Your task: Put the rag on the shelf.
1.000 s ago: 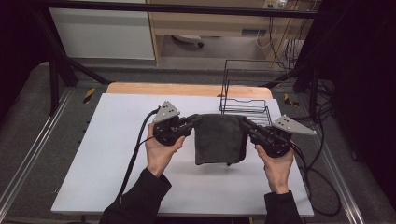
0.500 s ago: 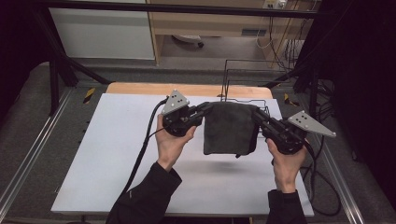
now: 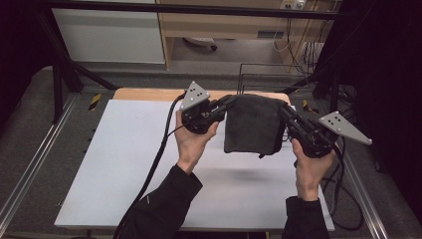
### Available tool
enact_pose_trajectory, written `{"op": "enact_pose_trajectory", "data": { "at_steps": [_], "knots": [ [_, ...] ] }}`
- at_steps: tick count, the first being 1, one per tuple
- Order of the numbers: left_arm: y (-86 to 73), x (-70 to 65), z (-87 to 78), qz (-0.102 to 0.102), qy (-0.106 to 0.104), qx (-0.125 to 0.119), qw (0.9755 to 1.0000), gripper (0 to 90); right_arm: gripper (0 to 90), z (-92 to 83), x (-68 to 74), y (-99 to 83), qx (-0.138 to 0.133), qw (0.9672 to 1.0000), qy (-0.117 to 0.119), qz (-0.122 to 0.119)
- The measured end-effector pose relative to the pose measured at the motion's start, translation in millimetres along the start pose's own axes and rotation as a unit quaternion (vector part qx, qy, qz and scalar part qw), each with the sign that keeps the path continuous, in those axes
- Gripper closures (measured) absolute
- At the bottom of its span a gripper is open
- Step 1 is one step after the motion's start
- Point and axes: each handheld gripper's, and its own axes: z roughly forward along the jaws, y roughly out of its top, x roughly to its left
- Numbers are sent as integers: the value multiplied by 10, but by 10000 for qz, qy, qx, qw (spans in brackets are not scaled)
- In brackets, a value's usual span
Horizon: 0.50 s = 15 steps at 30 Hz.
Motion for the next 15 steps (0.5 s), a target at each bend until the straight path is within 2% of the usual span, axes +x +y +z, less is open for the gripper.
{"op": "enact_pose_trajectory", "data": {
  "at_steps": [6,15],
  "knots": [
    [104,-26,63,65,7,-103,9999,815,795,7,-16,86,-200,9997,-127,-53],
    [249,-45,171,21,-11,-332,9994,815,796,30,-63,225,-477,9986,-234,-43]
  ]
}}
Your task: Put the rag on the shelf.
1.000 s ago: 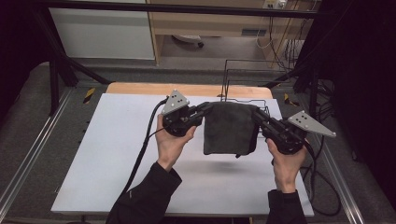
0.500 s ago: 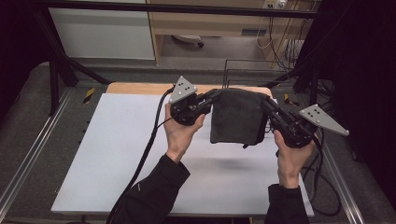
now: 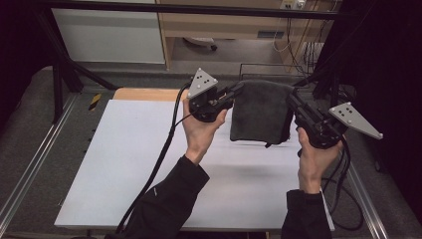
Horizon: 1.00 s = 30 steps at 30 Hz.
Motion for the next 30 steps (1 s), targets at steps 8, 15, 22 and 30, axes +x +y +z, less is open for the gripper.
{"op": "enact_pose_trajectory", "data": {
  "at_steps": [8,15,22,30],
  "knots": [
    [156,-39,73,86,0,-222,9997,815,797,39,-20,170,-231,9996,-97,-107],
    [320,-59,142,112,0,-343,9994,815,797,99,-20,352,-342,9991,-142,-202],
    [433,-47,221,88,-43,-467,9989,815,797,150,-77,494,-472,9986,-187,-174],
    [582,-49,331,208,-27,-610,9979,815,798,191,-151,624,-587,9977,-254,-216]
  ]
}}
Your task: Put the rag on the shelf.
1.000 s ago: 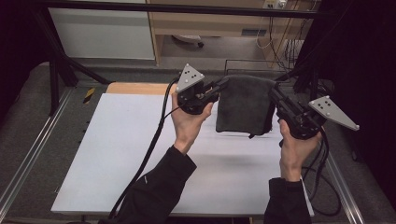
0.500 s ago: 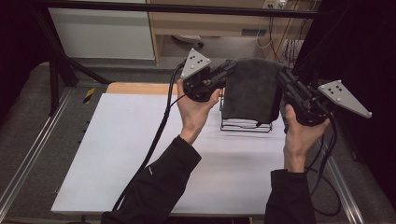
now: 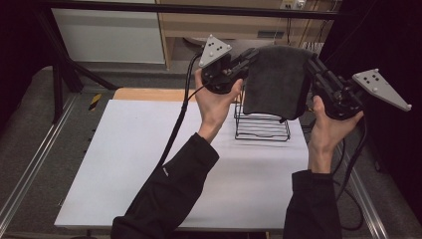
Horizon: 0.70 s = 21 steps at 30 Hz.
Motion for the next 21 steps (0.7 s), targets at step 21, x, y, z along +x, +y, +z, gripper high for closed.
{"op": "enact_pose_trajectory", "data": {
  "at_steps": [21],
  "knots": [
    [306,162,376,-136,110,37,9998,815,800,347,-227,298,-46,9999,-73,-54]
  ]
}}
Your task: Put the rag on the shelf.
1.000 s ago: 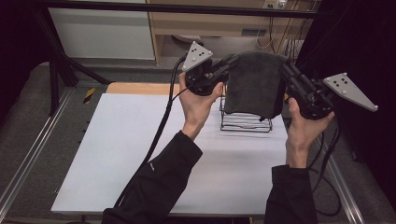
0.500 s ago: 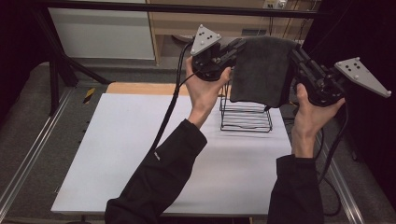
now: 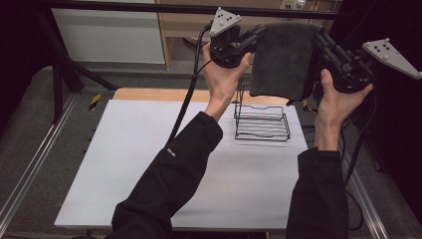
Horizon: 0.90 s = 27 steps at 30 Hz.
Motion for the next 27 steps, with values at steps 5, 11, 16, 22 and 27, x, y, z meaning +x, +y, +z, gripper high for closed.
{"op": "enact_pose_trajectory", "data": {
  "at_steps": [5,11,16,22,27],
  "knots": [
    [95,42,50,51,105,-6,9999,815,800,106,-23,61,-6,10000,-7,-42],
    [200,99,97,42,137,-33,9999,815,801,246,-93,138,-28,10000,17,-22],
    [269,118,163,157,240,-26,9996,815,801,350,-159,167,-46,10000,40,32],
    [297,179,277,148,308,4,9994,815,801,481,-226,165,-56,10000,13,27],
    [279,239,353,191,364,51,9991,815,801,572,-275,159,38,10000,-15,-20]
  ]
}}
